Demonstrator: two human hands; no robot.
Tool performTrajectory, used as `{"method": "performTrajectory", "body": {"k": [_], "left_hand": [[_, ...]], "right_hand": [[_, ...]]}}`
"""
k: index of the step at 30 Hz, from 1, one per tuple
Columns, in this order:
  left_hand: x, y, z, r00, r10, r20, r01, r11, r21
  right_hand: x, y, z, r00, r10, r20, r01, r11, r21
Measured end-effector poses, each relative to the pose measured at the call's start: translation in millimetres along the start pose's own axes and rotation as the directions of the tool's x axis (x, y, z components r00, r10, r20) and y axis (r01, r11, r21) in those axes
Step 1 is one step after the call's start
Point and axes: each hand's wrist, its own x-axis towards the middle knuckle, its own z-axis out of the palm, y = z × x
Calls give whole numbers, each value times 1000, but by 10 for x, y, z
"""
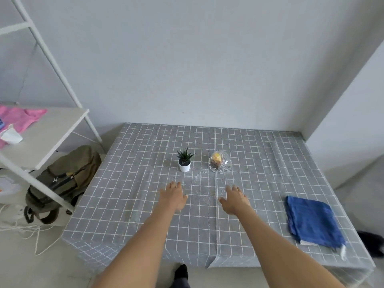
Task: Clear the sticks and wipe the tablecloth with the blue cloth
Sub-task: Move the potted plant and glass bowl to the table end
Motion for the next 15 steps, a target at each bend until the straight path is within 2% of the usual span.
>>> {"method": "performTrajectory", "body": {"k": [5,8,15], "left_hand": [[425,-41,7,999,13,-31,-16,994,-108],[634,-94,35,998,-20,-52,8,978,-211],[899,-191,203,991,11,-133,-51,953,-297]], "right_hand": [[322,-17,-66,992,61,-107,-53,996,71],[490,-32,-89,985,105,-138,-88,988,123],[801,-81,-29,974,129,-187,-93,977,190]]}}
